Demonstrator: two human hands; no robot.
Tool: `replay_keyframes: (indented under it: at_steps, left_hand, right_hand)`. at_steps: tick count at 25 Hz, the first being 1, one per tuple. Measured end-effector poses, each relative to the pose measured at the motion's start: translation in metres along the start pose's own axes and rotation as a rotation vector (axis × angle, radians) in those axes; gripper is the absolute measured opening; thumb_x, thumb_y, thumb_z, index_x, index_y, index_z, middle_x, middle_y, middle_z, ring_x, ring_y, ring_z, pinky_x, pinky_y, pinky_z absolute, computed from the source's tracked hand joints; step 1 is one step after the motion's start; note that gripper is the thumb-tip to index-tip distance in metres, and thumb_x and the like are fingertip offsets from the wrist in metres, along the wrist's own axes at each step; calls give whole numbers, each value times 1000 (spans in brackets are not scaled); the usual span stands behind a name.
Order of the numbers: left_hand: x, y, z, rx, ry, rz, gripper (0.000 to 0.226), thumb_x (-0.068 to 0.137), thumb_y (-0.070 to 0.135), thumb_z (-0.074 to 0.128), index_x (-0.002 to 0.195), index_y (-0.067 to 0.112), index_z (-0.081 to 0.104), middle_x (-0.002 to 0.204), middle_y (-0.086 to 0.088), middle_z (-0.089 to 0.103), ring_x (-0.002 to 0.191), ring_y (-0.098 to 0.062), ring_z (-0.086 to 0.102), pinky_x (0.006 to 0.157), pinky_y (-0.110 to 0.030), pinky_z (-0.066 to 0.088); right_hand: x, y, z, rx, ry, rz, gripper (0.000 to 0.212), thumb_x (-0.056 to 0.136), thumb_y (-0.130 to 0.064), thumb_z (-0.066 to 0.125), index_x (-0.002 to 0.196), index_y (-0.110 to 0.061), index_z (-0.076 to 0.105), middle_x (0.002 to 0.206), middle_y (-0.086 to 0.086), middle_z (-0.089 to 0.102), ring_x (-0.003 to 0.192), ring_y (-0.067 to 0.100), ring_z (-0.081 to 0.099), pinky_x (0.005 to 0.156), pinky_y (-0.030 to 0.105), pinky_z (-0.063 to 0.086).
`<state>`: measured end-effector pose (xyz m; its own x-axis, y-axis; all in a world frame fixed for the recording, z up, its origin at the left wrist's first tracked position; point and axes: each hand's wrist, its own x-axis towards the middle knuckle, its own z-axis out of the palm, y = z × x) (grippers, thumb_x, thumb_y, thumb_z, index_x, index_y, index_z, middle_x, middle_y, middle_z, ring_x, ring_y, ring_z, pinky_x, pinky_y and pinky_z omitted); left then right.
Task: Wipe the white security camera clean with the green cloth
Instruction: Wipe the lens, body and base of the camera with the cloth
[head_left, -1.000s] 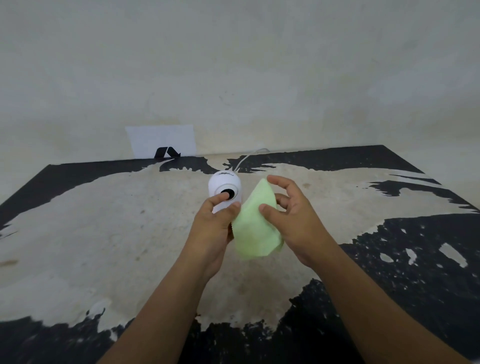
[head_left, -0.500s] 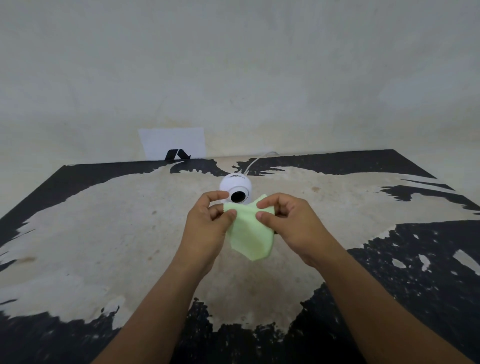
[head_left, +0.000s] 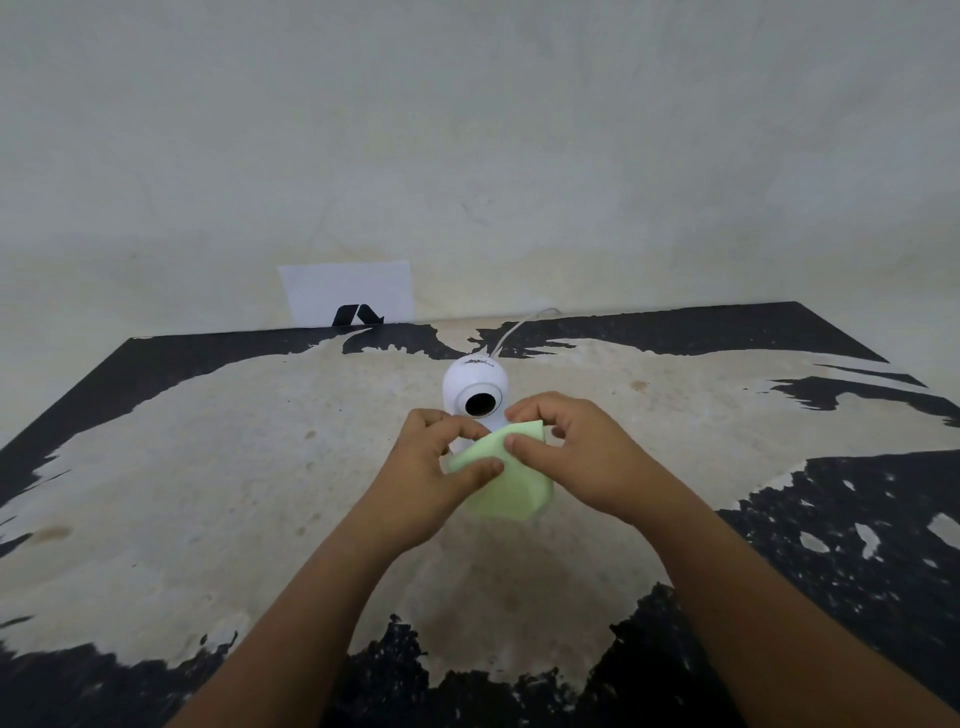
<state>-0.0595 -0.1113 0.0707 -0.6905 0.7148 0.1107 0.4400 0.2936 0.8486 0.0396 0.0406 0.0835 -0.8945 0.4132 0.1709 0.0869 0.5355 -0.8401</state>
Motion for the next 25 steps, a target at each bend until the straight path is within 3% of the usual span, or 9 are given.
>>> replay_keyframes:
  at_steps: [2,4,7,9,13,16,19,22,25]
  left_hand:
    - [5,2,1,-54,37,5,6,85,28,66,88,23,66,104,-3,60,88,-14,59,70,-23,46]
    - [12,5,0,-182,30,-20,9,86,23,65,84,14,67,85,-3,68,72,-10,62,61,-21,47]
    - [23,6,0,-284,77,-48,8,86,21,65,81,15,67,65,13,63,58,-2,54,53,-13,41]
    - [32,-6,1,-227,199,-82,14,86,27,65,98,21,64,89,13,63,77,-8,56,66,-18,43]
    - [45,-32,8,1,169,-120,79,72,32,78,137,27,33,131,5,42,117,-14,44,97,-33,39]
    - [56,-38,19,27,98,-82,91,70,26,81,141,26,25,141,1,45,121,-13,42,93,-26,33]
    - [64,-42,23,78,121,-109,91,73,25,78,144,22,22,145,-5,46,129,-25,46,96,-30,37]
    - [69,-50,23,105,107,-105,88,73,27,78,143,22,24,143,-6,49,127,-28,49,95,-36,42]
    - [72,-57,21,108,92,-94,85,73,28,78,140,23,27,137,-5,53,117,-24,54,83,-28,39]
  right_hand:
    - [0,2,2,264,-36,79,8,85,-22,64,92,-18,65,95,6,71,85,22,67,77,40,54]
    - [1,7,5,500,-85,162,15,84,-17,67,98,-19,64,96,6,72,86,23,69,78,43,56]
    - [6,18,6,531,-80,217,20,85,-12,64,105,-16,64,102,12,72,91,27,70,80,43,58]
    - [16,20,0,538,98,243,11,87,-11,61,96,-18,64,99,13,71,83,23,70,73,38,59]
    - [43,19,-11,239,434,195,3,84,-20,59,85,-23,59,90,5,67,84,25,65,74,45,56]
    - [58,15,2,-27,388,135,17,83,-23,59,97,-13,57,96,6,64,86,21,59,71,34,47]
    - [64,15,17,-62,295,94,15,87,-21,58,101,-19,53,97,-2,60,84,12,56,63,21,41]
    - [63,23,29,-89,273,-15,34,91,-19,53,124,-26,53,115,-2,58,105,13,55,82,16,39]
    - [60,27,41,-182,267,-128,40,95,-19,46,135,-23,48,134,5,46,119,13,47,96,13,29]
